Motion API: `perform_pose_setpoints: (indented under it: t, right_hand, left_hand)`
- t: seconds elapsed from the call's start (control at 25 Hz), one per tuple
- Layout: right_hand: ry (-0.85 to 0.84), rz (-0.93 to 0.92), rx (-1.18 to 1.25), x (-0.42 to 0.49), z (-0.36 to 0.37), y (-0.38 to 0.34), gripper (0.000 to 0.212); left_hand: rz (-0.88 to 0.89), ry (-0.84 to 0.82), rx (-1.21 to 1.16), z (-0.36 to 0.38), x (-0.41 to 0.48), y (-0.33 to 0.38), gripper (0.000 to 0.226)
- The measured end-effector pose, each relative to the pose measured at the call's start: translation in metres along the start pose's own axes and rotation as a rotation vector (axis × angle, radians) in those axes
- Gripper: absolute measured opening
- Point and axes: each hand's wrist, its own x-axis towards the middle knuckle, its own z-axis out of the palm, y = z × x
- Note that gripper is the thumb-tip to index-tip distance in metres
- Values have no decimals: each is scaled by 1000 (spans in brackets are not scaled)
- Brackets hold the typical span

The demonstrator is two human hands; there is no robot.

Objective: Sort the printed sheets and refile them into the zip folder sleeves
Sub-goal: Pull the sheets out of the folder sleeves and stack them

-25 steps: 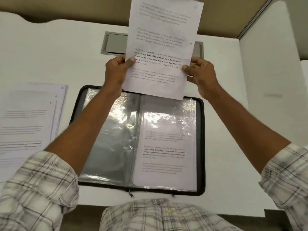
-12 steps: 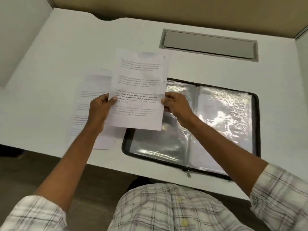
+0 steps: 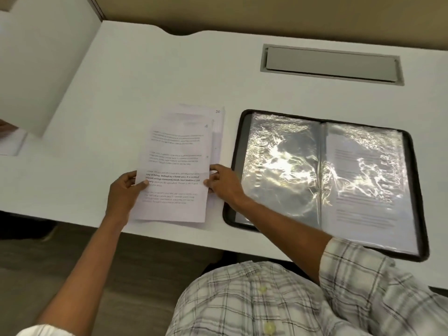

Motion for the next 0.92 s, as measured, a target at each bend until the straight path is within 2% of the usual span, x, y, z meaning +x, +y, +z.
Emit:
perform_pose_setpoints:
  t: [0.24,0.36,0.44,0.6,0.68,0.76,0.84,0.92]
  right_hand:
    - [104,-65,-59,5,22,-6,62]
    - [134,-107,-63,6,26,-3,66]
    - [164,-137,-103,6,25,-2,66]
    - [338,-228,-113,-15,-6,1,42]
    - [490,-305,-131,-34,-44,15,31]
    - [666,-355,-264,-56,-92,42,30]
    - [834,-271,-515,-78,-141,78,37]
    - [960,-29,-695,-102,-187,120,45]
  left_hand:
    - [84,99,112,1,15,-12,55]
    - [209,218,254,11,12,-12,62]
    - [360,244,345,27,4,-6,58]
    - [718,13,342,81,-23,7,45]
    - [797,-122,300,120,-40,19,40]
    - [850,-277,277,166,-64,33,38]
    - [951,-412,305,213,-89,46,40]
    - [1052,-502,380,257,-107,54,42]
